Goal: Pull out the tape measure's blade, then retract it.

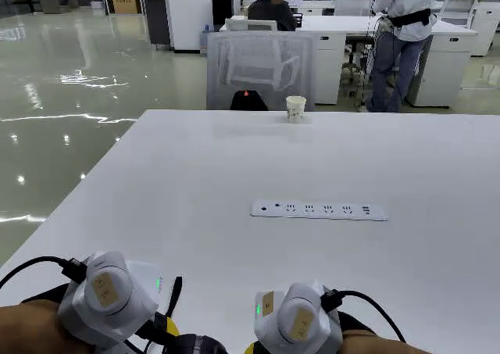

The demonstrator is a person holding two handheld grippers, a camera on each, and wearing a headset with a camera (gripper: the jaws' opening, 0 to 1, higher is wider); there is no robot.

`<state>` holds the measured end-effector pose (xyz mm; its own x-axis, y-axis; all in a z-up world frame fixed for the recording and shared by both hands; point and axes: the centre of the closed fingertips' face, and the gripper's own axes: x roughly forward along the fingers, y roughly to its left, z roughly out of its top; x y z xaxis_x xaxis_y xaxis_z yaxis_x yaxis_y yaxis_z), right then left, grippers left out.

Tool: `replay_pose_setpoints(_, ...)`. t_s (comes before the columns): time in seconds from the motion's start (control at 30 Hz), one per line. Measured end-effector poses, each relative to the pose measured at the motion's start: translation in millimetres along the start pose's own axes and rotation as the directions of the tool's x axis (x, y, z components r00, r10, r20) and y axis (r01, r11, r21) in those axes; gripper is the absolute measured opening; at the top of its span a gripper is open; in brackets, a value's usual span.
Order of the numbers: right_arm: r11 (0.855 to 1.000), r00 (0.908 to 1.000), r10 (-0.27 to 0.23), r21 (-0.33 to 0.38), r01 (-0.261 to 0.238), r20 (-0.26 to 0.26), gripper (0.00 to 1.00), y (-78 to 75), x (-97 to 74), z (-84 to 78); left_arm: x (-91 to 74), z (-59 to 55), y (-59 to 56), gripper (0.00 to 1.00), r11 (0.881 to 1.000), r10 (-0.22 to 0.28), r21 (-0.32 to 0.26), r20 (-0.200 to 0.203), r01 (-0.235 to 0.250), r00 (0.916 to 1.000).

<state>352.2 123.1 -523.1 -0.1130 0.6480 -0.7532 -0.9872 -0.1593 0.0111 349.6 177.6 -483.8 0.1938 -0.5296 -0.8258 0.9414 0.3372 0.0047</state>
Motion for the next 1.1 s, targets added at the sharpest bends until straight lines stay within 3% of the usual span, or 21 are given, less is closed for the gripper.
replay_pose_setpoints(1.1,1.0,1.0,-0.004,-0.001,0.004,0.004,0.09,-3.2,-8.9,-6.1,-0.3,-0.3,0.8,0.25,1.0,-0.005,-0.003,-0.001,0.005,1.0)
